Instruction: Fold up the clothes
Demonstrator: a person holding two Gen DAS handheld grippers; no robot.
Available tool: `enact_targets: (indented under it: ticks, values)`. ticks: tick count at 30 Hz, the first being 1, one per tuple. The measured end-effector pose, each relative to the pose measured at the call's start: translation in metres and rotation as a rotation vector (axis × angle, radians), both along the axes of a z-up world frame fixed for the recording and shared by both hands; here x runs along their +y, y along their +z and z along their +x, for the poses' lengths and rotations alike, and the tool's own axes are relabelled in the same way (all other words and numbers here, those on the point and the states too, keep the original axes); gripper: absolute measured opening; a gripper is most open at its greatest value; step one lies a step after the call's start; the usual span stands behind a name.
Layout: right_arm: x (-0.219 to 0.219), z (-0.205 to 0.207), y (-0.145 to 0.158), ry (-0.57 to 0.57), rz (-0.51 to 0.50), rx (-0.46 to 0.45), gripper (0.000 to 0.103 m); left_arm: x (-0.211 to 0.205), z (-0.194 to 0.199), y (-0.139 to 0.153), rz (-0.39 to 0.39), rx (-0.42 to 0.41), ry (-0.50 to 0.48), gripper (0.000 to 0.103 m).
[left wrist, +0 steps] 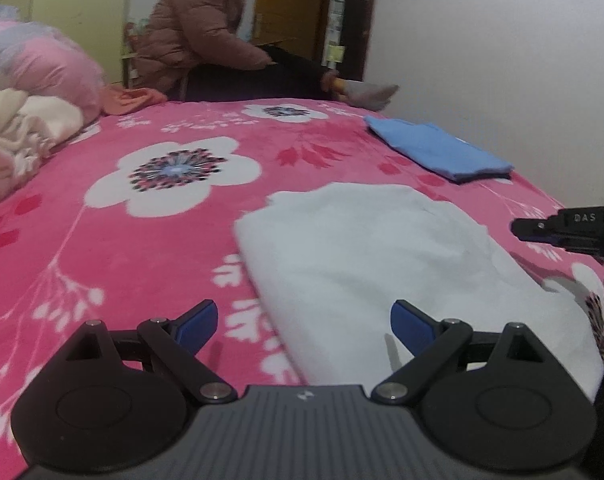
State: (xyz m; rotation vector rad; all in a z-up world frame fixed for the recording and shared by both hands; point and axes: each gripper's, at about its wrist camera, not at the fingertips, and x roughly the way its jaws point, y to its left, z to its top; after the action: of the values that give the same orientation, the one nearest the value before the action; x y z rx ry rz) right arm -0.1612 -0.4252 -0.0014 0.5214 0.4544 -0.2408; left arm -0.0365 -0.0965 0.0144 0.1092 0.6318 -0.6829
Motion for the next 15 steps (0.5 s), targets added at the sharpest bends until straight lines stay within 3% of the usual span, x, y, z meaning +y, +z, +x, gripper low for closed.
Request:
enact_targets:
  ticks: [8, 15]
  values:
    - [-0.009, 0.024, -0.013, 0.045, 0.087, 0.058, 0.014, 0.026, 0.009, -0.003, -0.079, 0.034, 0.017, 0.094]
    - [-0.003, 0.062, -0.021, 0.092, 0.036, 0.132, 0.011, 0.038, 0.015, -0.015, -0.112, 0.100, 0.013, 0.094]
